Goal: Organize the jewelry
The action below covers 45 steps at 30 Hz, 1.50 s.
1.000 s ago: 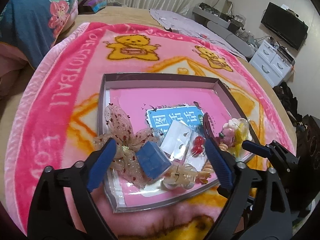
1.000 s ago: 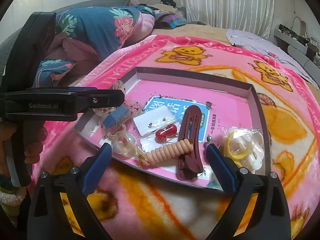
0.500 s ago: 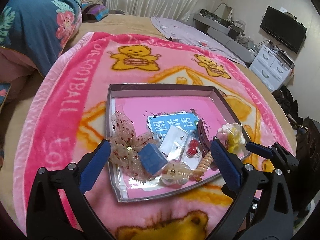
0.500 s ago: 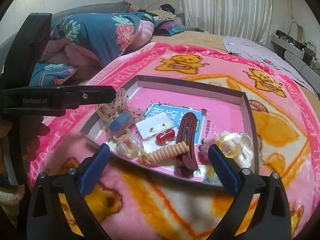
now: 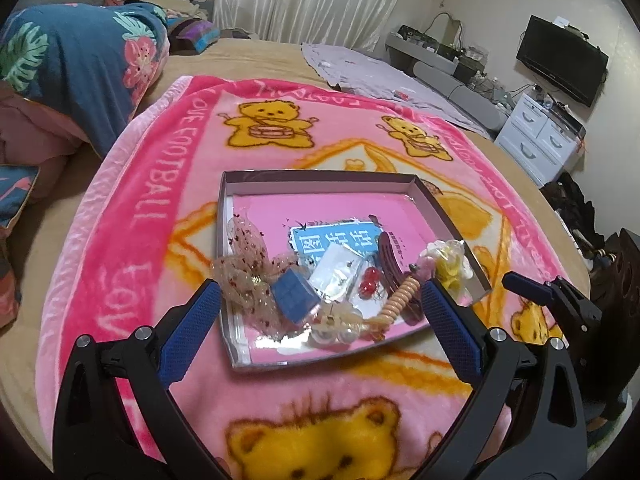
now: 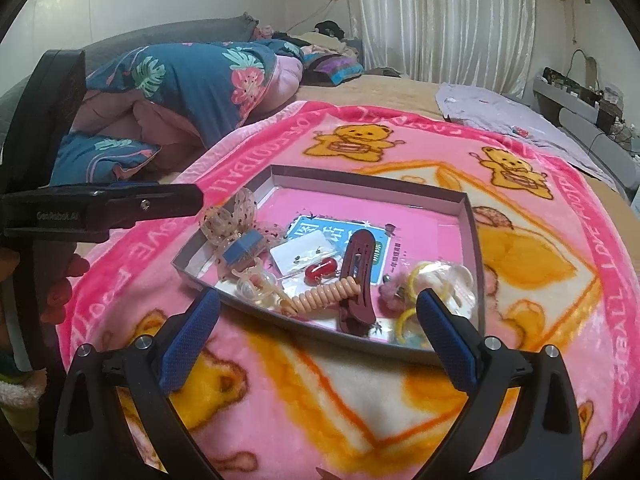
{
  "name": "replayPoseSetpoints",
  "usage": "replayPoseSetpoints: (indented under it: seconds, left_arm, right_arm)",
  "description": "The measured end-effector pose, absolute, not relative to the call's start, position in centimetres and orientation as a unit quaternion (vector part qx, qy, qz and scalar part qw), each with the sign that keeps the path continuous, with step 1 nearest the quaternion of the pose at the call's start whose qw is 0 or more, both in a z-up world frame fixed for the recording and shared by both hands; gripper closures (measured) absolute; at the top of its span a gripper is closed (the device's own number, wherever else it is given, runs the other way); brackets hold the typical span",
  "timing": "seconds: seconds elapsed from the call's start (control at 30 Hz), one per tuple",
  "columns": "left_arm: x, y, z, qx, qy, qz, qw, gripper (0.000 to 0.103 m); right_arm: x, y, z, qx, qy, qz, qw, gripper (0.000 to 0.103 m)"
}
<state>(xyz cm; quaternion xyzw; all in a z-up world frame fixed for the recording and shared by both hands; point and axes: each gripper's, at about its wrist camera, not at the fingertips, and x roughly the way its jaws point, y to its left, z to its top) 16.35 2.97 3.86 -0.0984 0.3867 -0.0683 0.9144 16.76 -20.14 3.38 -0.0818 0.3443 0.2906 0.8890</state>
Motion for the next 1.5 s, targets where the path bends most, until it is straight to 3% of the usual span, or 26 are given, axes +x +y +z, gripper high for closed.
replayPoseSetpoints:
  seconds: [1.5]
  left_arm:
    - [7.2,1.4,5.3,-0.082,0.36,-0.036,0.929,0.01]
  right_arm:
    - [9.5,-24.4,7.4,-0.069,0.292,0.288,0.91,0.004]
